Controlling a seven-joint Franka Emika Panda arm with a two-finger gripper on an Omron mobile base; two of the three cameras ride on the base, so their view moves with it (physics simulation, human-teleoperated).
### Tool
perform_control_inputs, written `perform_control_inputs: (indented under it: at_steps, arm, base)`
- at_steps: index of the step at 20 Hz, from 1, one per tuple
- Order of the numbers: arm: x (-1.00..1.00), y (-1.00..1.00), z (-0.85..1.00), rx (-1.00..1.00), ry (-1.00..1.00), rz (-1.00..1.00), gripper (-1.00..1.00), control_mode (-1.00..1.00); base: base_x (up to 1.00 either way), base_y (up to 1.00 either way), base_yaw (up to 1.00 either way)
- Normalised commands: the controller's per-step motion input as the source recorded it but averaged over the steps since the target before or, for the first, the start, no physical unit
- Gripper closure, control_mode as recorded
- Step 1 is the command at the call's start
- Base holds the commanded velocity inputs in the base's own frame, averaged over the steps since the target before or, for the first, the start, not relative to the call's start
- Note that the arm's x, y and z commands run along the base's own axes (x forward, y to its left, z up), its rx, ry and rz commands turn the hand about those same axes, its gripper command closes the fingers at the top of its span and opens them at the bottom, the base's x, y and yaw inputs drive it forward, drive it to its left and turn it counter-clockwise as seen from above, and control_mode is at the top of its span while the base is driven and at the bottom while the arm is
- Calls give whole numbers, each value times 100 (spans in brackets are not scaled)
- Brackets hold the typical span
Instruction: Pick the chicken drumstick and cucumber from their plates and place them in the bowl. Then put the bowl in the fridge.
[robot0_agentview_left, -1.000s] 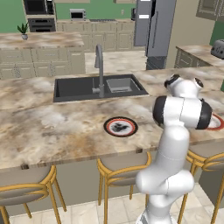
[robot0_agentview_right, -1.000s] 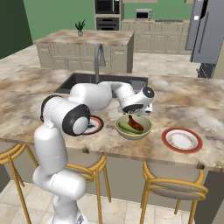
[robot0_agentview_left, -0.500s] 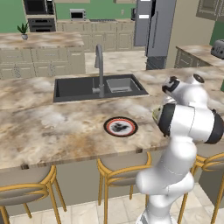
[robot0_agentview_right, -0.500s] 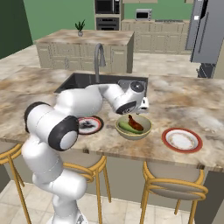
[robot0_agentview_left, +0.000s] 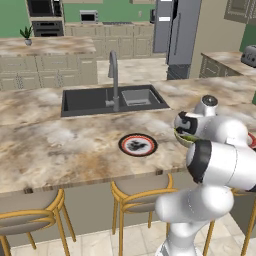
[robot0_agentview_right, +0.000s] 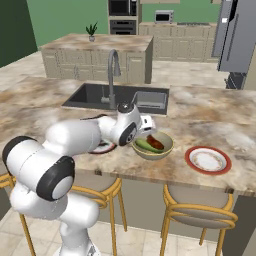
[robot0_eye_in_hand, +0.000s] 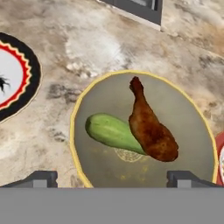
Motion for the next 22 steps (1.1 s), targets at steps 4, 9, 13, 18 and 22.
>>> perform_control_inputs:
  at_steps: [4,9,13,18,22]
  arm:
    - [-12,3,31,-10,28,0,-100,-100]
    - [-16,0,16,-9,27,1,-100,-100]
    - [-18,0,0,-5,13,8,-100,-100]
    - [-29,0,-9,0,-1,12,-100,-100]
    - [-39,-1,-8,0,-6,14,-100,-100]
  base:
    - [0,0,0]
    - [0,0,0]
    - [0,0,0]
    - [0,0,0]
    - [0,0,0]
